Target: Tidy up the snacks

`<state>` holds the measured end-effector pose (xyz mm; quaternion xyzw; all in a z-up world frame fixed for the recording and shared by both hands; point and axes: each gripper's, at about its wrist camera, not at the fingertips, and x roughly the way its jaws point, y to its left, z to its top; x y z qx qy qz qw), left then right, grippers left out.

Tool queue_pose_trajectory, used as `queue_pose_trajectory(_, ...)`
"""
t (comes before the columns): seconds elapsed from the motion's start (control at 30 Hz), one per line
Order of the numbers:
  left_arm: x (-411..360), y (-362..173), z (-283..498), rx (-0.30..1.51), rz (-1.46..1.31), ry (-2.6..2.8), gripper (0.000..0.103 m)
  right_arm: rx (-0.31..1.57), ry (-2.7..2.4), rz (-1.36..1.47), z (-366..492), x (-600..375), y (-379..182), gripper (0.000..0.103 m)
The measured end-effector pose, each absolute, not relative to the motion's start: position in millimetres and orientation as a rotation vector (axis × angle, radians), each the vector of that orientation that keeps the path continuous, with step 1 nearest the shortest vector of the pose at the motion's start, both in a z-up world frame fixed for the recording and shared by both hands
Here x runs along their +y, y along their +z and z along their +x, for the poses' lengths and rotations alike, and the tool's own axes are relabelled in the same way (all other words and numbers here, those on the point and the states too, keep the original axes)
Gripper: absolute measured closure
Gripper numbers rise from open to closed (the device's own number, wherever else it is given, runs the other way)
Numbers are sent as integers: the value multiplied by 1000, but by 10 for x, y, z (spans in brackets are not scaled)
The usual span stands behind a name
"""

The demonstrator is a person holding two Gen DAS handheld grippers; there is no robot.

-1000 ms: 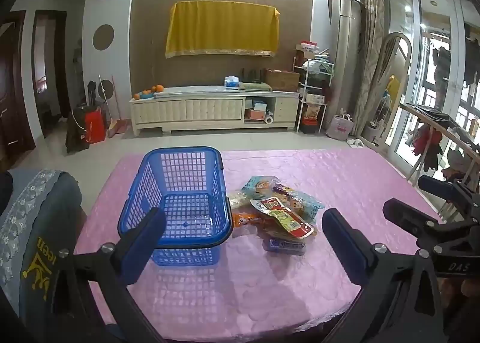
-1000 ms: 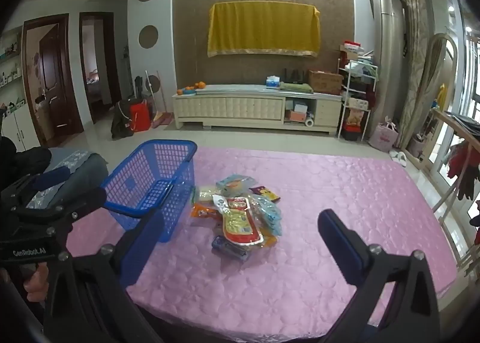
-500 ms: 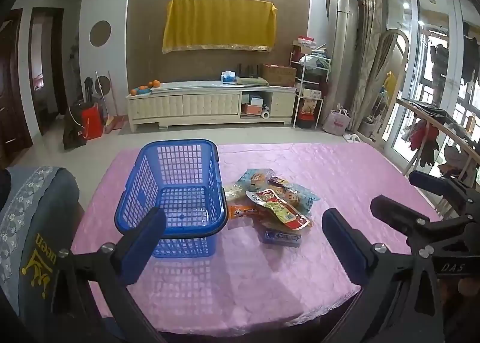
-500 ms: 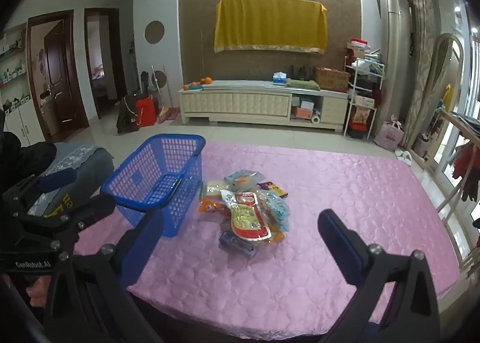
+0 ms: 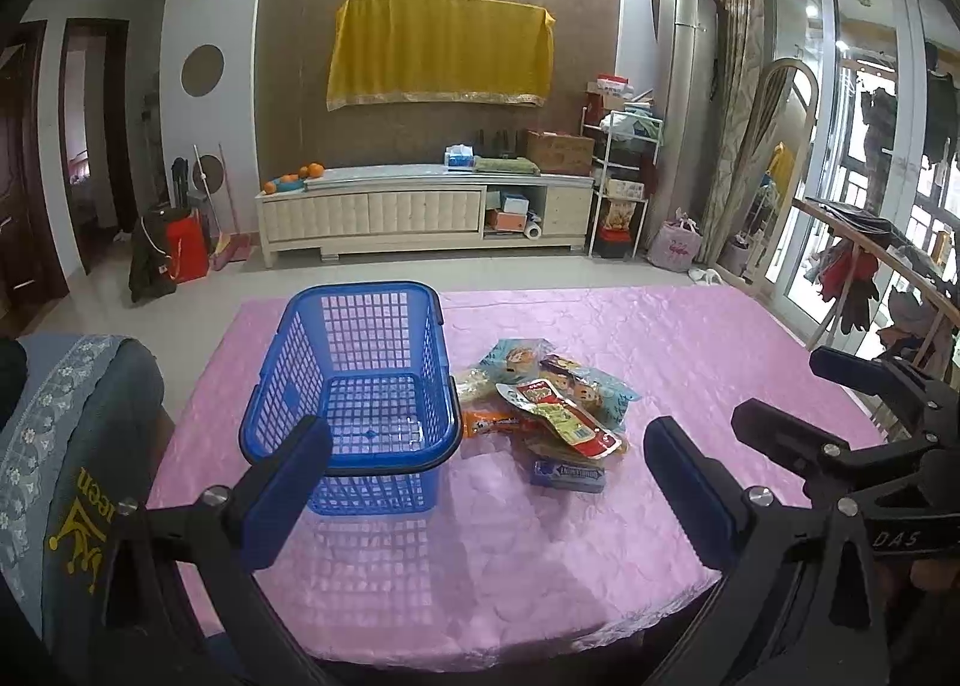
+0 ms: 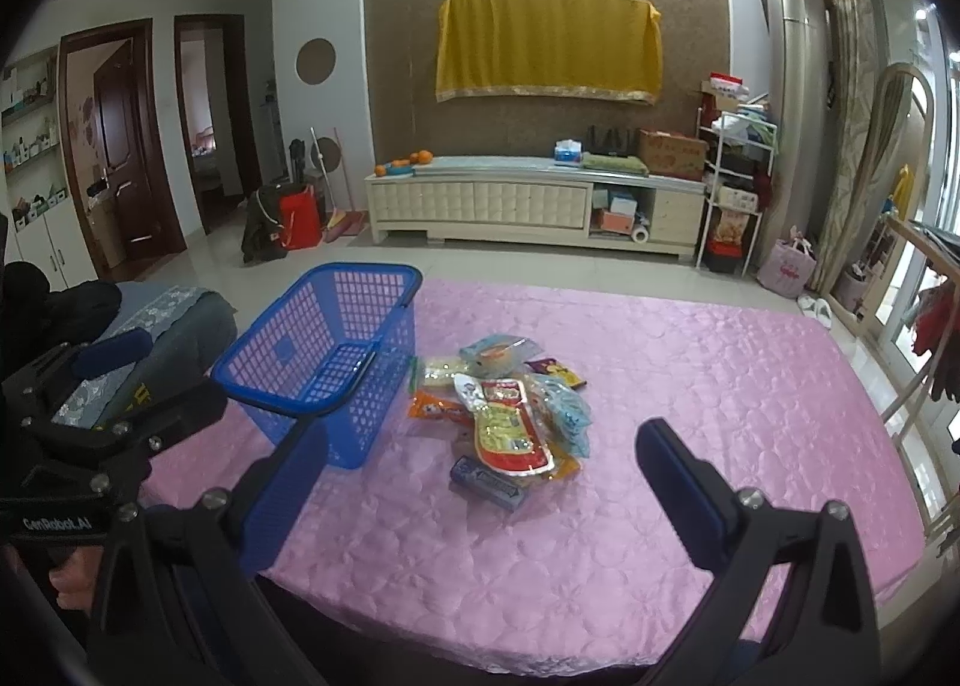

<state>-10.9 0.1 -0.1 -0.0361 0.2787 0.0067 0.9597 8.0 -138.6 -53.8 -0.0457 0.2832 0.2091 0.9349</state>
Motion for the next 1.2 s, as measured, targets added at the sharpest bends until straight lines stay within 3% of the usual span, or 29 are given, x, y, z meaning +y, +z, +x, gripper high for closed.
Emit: queue_pose_trajectory(1.2,-18,11,-133,581,-71,19,0,599,441,-89,101,-1388,-598,0)
